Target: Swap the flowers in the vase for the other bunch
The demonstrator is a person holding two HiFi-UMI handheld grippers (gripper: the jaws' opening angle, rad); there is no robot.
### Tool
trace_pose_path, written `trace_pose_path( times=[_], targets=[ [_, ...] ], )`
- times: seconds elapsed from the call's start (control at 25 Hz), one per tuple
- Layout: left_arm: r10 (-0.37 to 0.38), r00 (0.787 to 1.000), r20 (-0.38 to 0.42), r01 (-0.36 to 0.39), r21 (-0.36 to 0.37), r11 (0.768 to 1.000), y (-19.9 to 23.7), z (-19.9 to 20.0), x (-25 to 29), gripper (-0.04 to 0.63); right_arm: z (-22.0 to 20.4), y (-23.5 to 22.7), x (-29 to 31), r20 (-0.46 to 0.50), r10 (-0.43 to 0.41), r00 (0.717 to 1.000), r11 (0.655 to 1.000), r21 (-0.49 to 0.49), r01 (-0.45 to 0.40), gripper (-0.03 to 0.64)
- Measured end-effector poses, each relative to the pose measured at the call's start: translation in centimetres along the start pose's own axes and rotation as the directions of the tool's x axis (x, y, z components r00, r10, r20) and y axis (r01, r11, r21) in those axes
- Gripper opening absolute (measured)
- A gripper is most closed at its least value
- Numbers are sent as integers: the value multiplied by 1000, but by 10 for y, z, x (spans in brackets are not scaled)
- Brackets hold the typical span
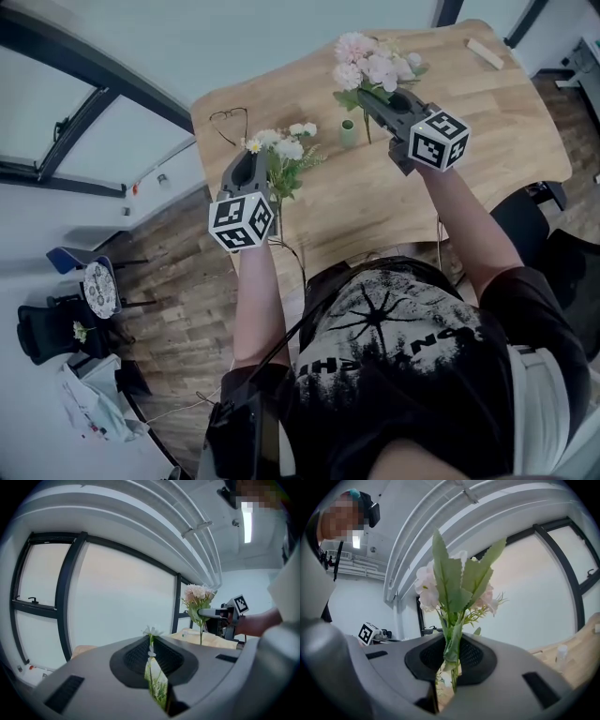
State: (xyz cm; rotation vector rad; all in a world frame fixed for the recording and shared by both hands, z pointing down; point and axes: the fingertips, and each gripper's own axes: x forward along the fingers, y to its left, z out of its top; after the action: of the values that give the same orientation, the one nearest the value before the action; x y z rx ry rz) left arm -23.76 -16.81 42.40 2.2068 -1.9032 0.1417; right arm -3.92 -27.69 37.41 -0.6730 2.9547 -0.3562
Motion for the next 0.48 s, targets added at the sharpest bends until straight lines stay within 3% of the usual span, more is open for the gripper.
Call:
trace_pose_path(
  times=[0.24, 0.48],
  targets=[
    [-3, 999, -41, 1, -26, 1000, 41, -4, 5, 34, 4, 4, 59, -5, 11, 1000, 1000, -1, -11, 46],
    [-20, 997, -81, 17, -41, 999, 36, -26, 11, 34, -2, -3, 65, 12, 11, 1000, 1000, -2, -11, 46]
  ],
)
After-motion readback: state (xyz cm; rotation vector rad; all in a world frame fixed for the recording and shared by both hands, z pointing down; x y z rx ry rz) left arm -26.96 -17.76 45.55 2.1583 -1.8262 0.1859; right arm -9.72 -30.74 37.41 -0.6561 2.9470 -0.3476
